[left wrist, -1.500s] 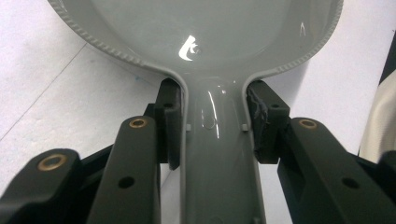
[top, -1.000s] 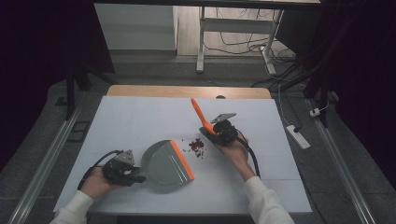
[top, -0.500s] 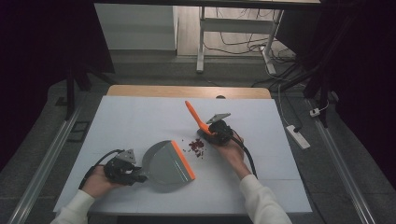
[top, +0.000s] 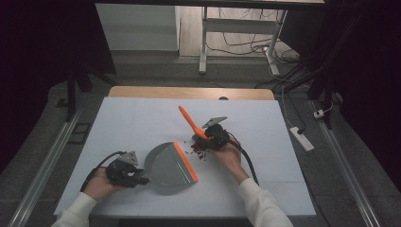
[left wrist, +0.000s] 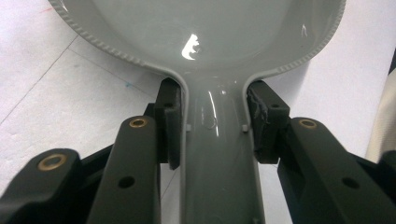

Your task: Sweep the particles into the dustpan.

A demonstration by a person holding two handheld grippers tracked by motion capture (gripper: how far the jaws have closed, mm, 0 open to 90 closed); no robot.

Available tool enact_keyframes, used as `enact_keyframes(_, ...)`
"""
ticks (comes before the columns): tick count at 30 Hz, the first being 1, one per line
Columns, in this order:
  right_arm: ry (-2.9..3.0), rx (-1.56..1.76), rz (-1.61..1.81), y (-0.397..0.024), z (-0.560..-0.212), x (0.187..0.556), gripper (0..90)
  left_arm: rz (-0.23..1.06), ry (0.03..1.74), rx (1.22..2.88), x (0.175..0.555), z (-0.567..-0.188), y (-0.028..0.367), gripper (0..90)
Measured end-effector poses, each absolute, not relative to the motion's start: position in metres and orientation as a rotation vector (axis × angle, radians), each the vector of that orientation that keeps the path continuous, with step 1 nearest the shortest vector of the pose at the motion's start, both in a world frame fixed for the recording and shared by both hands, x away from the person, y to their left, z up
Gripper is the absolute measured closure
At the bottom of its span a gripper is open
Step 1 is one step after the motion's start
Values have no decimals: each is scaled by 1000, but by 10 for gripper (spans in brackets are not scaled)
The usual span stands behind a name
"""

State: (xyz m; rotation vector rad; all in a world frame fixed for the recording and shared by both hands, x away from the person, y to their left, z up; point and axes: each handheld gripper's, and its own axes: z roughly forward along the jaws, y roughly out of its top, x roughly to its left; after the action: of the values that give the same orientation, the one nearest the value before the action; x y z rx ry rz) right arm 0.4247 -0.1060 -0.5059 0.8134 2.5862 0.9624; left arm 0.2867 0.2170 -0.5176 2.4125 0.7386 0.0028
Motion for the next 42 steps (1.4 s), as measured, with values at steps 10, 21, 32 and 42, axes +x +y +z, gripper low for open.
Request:
enact_keyframes(10,2585,807,957,-96,-507,415,769,-1,741,2416,287,-519,216,617)
enact_keyframes(21,2622,831,998,-85,-507,403,769,0,746,2424,286,-520,214,617)
enact_keyframes(32,2665,770,1023,-63,-506,382,769,-1,750,2428,286,-521,212,617)
enact_keyframes(42,2671,682,1149,-55,-491,370,769,-2,751,2433,285,-522,212,617)
